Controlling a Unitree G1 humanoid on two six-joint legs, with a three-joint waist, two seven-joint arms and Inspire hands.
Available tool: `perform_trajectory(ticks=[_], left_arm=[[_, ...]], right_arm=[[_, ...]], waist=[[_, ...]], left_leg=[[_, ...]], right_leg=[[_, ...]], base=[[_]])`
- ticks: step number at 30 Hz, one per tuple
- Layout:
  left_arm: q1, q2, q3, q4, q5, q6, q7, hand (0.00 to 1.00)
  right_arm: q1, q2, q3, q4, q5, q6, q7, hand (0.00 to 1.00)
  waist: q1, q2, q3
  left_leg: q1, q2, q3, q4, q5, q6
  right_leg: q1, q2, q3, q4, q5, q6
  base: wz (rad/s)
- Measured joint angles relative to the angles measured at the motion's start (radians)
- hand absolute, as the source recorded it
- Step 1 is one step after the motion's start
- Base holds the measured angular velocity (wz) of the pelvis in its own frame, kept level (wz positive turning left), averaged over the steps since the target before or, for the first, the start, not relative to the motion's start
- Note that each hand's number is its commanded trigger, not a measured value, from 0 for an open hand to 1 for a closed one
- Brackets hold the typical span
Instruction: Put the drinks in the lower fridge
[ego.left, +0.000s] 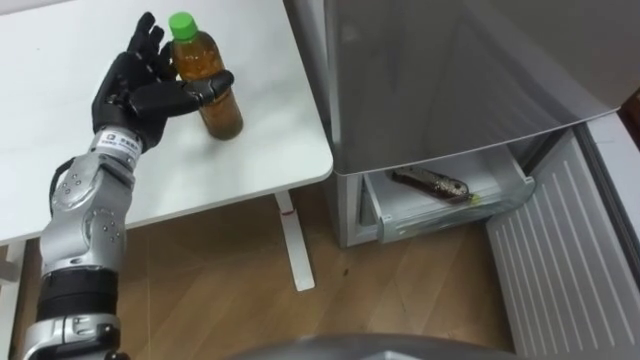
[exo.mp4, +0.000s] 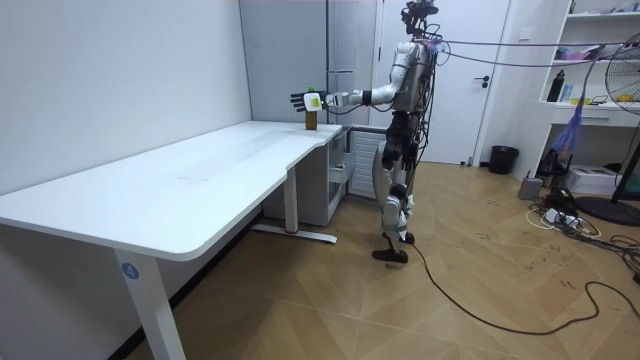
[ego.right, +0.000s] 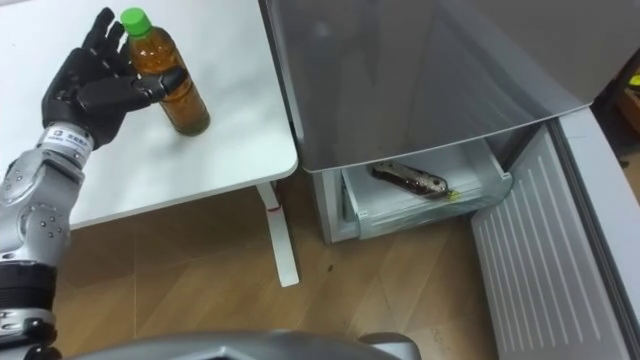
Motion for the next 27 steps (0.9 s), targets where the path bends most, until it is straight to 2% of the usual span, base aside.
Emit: perform_trajectory(ticks=[3,4,6,8,10,18,20,22,24,27], left_arm=[[0.0,0.0,-0.013,0.0,0.0,0.002,-0.01,0.0],[0.0,0.0,-0.015,0.0,0.0,0.003,-0.016,0.04],[0.0,0.0,-0.017,0.0,0.002,0.003,-0.018,0.25],[0.0,0.001,-0.017,0.0,0.002,0.003,-0.018,0.56],[0.0,0.001,-0.017,0.0,0.003,0.003,-0.018,1.0],[0.0,0.019,-0.027,0.0,0.007,0.012,-0.021,1.0],[0.0,0.019,-0.03,0.0,0.027,0.021,-0.02,1.0],[0.0,0.021,-0.055,0.0,0.044,0.05,-0.022,1.0],[0.0,0.021,-0.061,0.0,0.057,0.063,-0.025,1.0],[0.0,0.021,-0.061,0.0,0.061,0.066,-0.033,1.0]], right_arm=[[0.0,0.0,0.0,-0.002,0.0,0.0,0.004,0.0],[0.0,0.0,0.0,-0.004,0.0,0.0,0.005,0.0],[0.0,0.0,0.0,-0.005,0.0,0.0,0.005,0.0],[0.0,0.0,0.0,-0.005,0.0,0.0,0.005,0.0],[0.0,0.0,0.0,-0.005,0.0,0.0,0.005,0.0],[0.0,0.0,0.0,-0.005,0.0,0.0,0.005,0.0],[0.002,0.0,0.002,-0.007,0.0,0.001,0.006,0.0],[0.007,0.0,0.002,-0.024,0.0,0.011,0.012,0.0],[0.006,0.0,0.002,-0.028,0.0,0.016,0.013,0.0],[0.002,0.0,0.002,-0.029,0.0,0.017,0.012,0.0]], waist=[[0.0,0.0,0.0001],[0.0,0.001,-0.0003],[-0.001,0.003,-0.0012],[0.0,0.005,-0.0004],[0.0,0.006,0.0002],[-0.002,0.011,0.0023],[-0.003,0.012,0.0024],[-0.002,0.013,0.0031],[-0.002,0.014,0.0027],[-0.008,0.016,0.0015]], left_leg=[[0.0,0.0,0.0,0.0,0.0,0.0],[0.0,0.0,0.0,0.0,0.0,0.0],[0.0,0.0,0.0,0.0,0.0,0.0],[0.0,0.0,0.0,0.0,0.0,0.0],[0.0,0.0,0.0,0.0,0.0,0.0],[0.0,0.0,0.0,0.0,0.0,0.0],[0.0,0.0,0.0,0.0,0.0,-0.001],[-0.001,0.0,0.0,0.0,-0.001,-0.001],[-0.003,0.001,0.0,0.0,-0.001,-0.001],[-0.005,0.001,0.0,0.0,-0.002,-0.002]], right_leg=[[0.0,0.0,0.001,0.0,0.0,0.0],[-0.001,0.0,0.001,0.0,0.0,0.0],[-0.001,0.0,0.002,0.0,0.0,0.0],[-0.001,0.0,0.002,0.0,0.0,0.0],[-0.001,0.0,0.002,0.0,0.0,0.0],[-0.001,0.0,0.002,0.001,0.0,0.0],[-0.001,0.0,0.002,0.001,0.0,0.0],[-0.003,0.0,0.001,0.001,0.0,0.0],[-0.005,0.001,0.001,0.002,0.0,0.0],[-0.008,0.003,0.001,0.003,0.0,-0.001]], base=[[0.0],[0.0],[0.0],[0.0],[0.0],[0.0],[0.0],[0.0],[0.0],[0.0]])
